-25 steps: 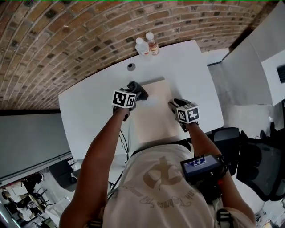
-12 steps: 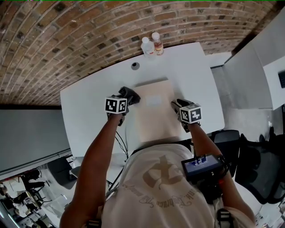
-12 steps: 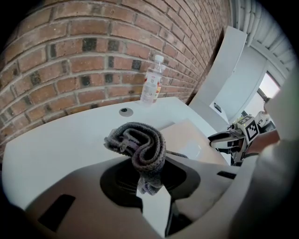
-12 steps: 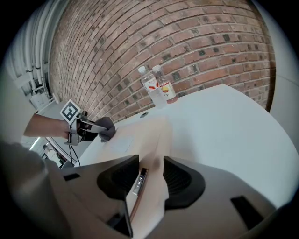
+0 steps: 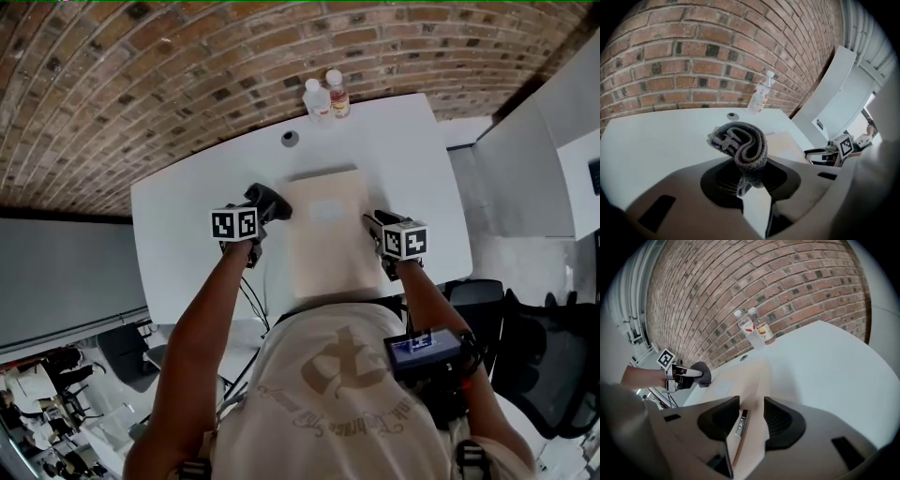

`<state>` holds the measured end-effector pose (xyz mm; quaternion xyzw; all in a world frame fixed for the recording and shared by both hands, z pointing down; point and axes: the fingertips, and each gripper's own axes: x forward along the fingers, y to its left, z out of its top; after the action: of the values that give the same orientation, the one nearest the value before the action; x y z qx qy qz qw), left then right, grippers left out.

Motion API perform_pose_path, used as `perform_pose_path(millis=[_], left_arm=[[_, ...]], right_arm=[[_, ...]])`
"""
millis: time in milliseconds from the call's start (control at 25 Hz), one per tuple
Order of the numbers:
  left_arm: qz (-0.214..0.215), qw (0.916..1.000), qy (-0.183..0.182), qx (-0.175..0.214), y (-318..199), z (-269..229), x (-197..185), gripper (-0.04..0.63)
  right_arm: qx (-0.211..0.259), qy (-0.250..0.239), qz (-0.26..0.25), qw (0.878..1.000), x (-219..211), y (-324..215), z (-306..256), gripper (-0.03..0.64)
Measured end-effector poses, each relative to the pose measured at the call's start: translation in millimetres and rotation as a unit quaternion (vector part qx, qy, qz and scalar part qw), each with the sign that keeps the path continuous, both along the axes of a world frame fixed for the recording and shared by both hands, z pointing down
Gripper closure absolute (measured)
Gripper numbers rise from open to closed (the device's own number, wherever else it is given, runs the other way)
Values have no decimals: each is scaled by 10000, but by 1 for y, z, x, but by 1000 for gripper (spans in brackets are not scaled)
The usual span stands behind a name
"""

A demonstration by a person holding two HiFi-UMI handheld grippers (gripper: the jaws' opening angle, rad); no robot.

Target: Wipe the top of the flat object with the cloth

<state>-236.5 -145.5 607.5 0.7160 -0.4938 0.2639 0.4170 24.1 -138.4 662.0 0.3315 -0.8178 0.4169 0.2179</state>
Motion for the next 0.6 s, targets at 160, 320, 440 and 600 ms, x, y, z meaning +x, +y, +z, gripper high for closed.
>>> perform_pose_path(millis=[160,320,440,600], left_arm=[[302,9986,414,160,-8,-15,40,488],[709,9953,652,133,-13,-17,90,488],[1053,9913,785,89,-16,-16,128,488],[1388,9860,919,10,-19,-13,171,488]], right_arm=[[5,-213,-89,9997,-2,3,-5,442],[79,-161,-258,9995,-2,13,-7,440],[103,-65,-359,9993,2,22,-6,440],[85,-58,-525,9986,0,36,-6,440]])
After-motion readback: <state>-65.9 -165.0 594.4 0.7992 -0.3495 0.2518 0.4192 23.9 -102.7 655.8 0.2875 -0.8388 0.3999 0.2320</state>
